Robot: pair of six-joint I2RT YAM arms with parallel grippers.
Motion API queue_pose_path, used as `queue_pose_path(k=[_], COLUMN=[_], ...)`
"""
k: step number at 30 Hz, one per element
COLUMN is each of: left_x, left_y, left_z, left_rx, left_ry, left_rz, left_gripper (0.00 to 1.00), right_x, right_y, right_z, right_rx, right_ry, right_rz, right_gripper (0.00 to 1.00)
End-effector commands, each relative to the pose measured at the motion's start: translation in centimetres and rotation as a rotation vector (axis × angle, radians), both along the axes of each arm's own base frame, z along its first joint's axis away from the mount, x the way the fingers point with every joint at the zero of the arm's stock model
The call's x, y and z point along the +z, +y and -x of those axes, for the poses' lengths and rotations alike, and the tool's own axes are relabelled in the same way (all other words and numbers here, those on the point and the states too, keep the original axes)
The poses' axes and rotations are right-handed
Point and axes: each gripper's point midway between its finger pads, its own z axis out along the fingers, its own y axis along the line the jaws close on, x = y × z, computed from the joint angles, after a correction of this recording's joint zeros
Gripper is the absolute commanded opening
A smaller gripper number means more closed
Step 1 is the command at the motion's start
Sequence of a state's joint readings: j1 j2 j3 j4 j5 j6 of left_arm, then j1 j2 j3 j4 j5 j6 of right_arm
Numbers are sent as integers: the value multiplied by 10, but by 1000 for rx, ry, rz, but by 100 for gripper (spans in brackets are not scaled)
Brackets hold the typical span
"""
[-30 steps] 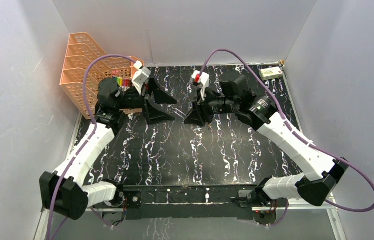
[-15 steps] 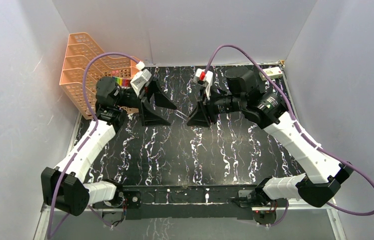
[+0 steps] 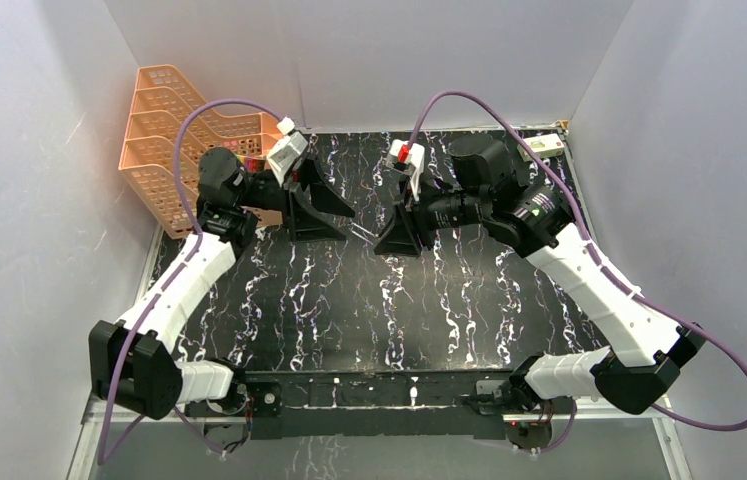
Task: Lock with the key
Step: Pick up the lock from the center of the board, then lock the lock.
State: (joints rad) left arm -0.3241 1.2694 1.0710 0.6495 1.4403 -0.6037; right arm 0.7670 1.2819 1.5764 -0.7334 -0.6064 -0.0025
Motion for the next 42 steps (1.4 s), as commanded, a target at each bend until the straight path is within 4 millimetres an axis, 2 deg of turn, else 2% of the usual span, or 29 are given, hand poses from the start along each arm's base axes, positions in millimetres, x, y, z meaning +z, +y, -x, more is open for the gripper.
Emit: queue_pose_path(k=[1, 16, 19, 21, 23, 24, 25, 31, 33, 37, 38, 42], left_x=[15, 14, 14, 13, 10, 10, 10, 15, 21, 35, 37, 48], left_y=[-1, -10, -11, -11, -11, -11, -11, -11, -13, -18, -20, -26], left_z=[3, 13, 15, 17, 18, 20, 21, 23, 20, 6, 2, -19], left_rx=[-19, -62, -72, -81, -96, -111, -123, -135, -111, -51, -26, 110], left_ry=[-45, 9, 12, 21, 34, 34, 36, 30, 30, 12, 2, -9], left_rz=[15, 2, 0, -4, -14, -20, -24, -25, -12, 19, 34, 114], left_gripper=[59, 56, 42, 29, 25, 16, 1, 0, 0, 0, 0, 0], right_x=[33, 34, 36, 36, 36, 36, 35, 41, 45, 60, 65, 83], right_y=[1, 1, 1, 1, 2, 2, 2, 1, -1, -17, -22, -41], right_z=[3, -5, -4, -4, -4, -3, -3, -7, -12, -31, -33, -34], right_rx=[11, -21, -21, -21, -20, -19, -18, -36, -71, -220, -246, -338], right_ry=[-62, -86, -86, -84, -80, -79, -79, -92, -116, -219, -243, -325], right_rz=[-91, -89, -91, -93, -94, -96, -96, -98, -98, -118, -129, -186], right_gripper=[37, 39, 39, 39, 39, 40, 40, 41, 52, 90, 97, 99])
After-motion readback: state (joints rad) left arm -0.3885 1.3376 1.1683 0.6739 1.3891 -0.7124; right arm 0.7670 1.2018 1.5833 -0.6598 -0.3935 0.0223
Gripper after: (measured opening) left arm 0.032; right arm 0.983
